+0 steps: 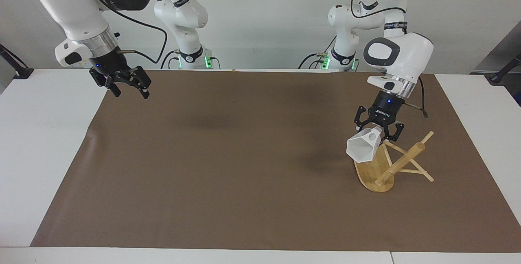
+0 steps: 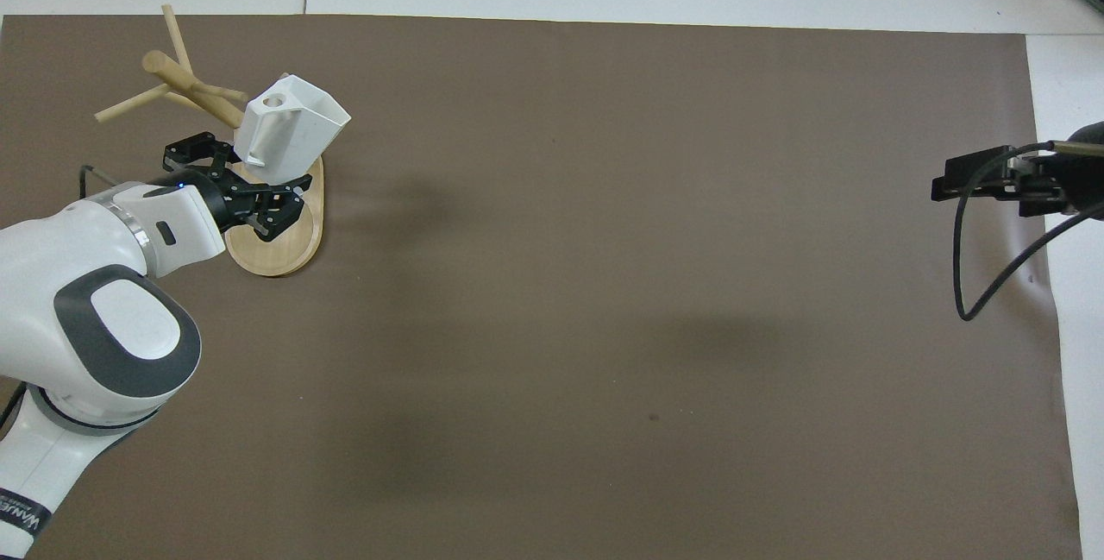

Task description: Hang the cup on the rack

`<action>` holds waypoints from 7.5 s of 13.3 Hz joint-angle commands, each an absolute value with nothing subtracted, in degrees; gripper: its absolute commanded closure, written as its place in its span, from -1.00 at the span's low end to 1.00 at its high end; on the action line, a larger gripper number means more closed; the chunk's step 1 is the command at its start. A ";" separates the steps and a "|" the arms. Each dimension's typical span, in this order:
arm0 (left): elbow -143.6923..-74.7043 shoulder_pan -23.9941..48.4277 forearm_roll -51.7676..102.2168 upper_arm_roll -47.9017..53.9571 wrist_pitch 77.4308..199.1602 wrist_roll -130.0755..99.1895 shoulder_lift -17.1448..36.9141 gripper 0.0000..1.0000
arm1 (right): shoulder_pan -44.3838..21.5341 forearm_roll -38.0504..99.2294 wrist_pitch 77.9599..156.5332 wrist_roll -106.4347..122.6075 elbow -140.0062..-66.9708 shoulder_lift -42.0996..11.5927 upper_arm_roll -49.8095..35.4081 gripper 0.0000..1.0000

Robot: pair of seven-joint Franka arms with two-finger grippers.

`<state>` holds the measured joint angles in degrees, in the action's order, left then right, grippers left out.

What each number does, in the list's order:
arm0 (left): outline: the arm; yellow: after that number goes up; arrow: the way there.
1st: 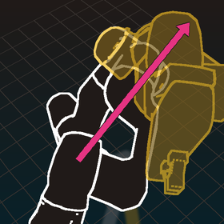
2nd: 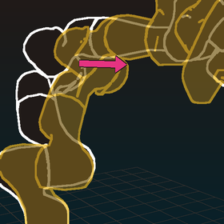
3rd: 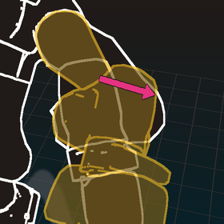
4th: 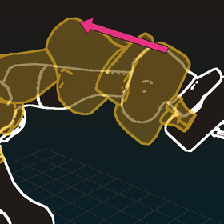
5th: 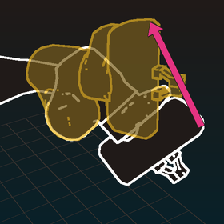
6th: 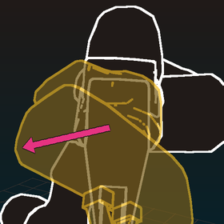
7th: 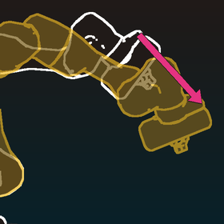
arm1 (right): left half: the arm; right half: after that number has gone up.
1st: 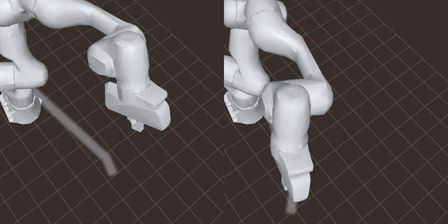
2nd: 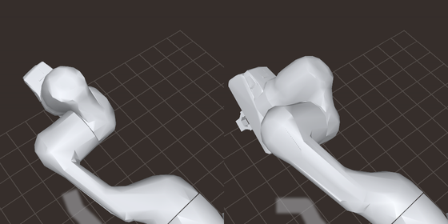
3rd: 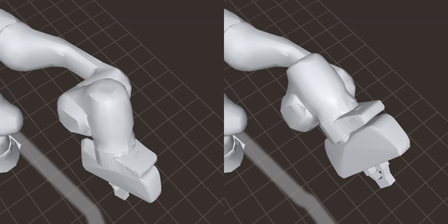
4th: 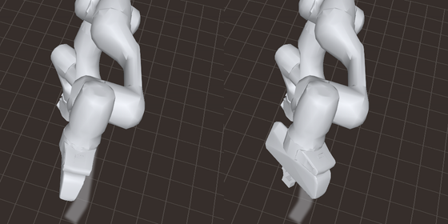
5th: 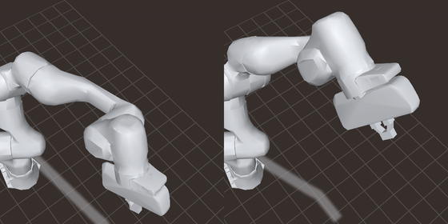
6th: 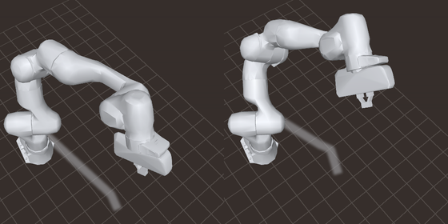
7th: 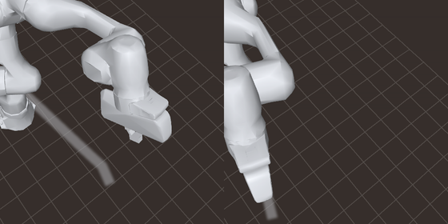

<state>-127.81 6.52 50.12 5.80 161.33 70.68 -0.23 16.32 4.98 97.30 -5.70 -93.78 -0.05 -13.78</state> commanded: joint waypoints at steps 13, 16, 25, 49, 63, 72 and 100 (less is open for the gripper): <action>-125.60 7.21 50.36 5.19 165.06 61.10 2.37 1.00 | 9.40 4.13 95.98 -16.44 -95.01 2.90 -13.80 -1.00; -124.89 6.59 50.36 5.19 165.06 58.71 2.46 1.00 | 10.98 4.04 96.50 -12.49 -95.36 2.99 -13.71 -1.00; -124.72 6.42 50.36 4.83 164.71 50.02 2.99 1.00 | 11.51 3.08 96.68 -12.30 -96.15 3.43 -13.62 -1.00; -122.70 4.05 50.27 4.57 155.49 27.95 3.52 1.00 | 14.50 -3.26 98.18 2.02 -98.09 3.69 -9.93 -1.00; -119.01 1.67 30.62 3.52 147.34 28.30 2.03 -1.00 | 14.50 1.49 95.89 -0.17 -98.35 4.48 -9.32 -1.00; -103.12 -2.64 2.66 3.69 113.85 18.67 -2.11 -1.00 | 14.59 1.49 95.80 -0.18 -98.35 4.48 -9.32 -1.00; -87.29 3.06 -1.76 -0.06 90.90 2.90 0.26 -1.00 | 12.32 1.41 96.94 0.09 -98.35 4.31 -6.52 -1.00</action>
<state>-90.26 1.08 -2.57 2.85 94.33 3.20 -0.38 14.17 0.50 96.27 0.36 -97.38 3.29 -8.65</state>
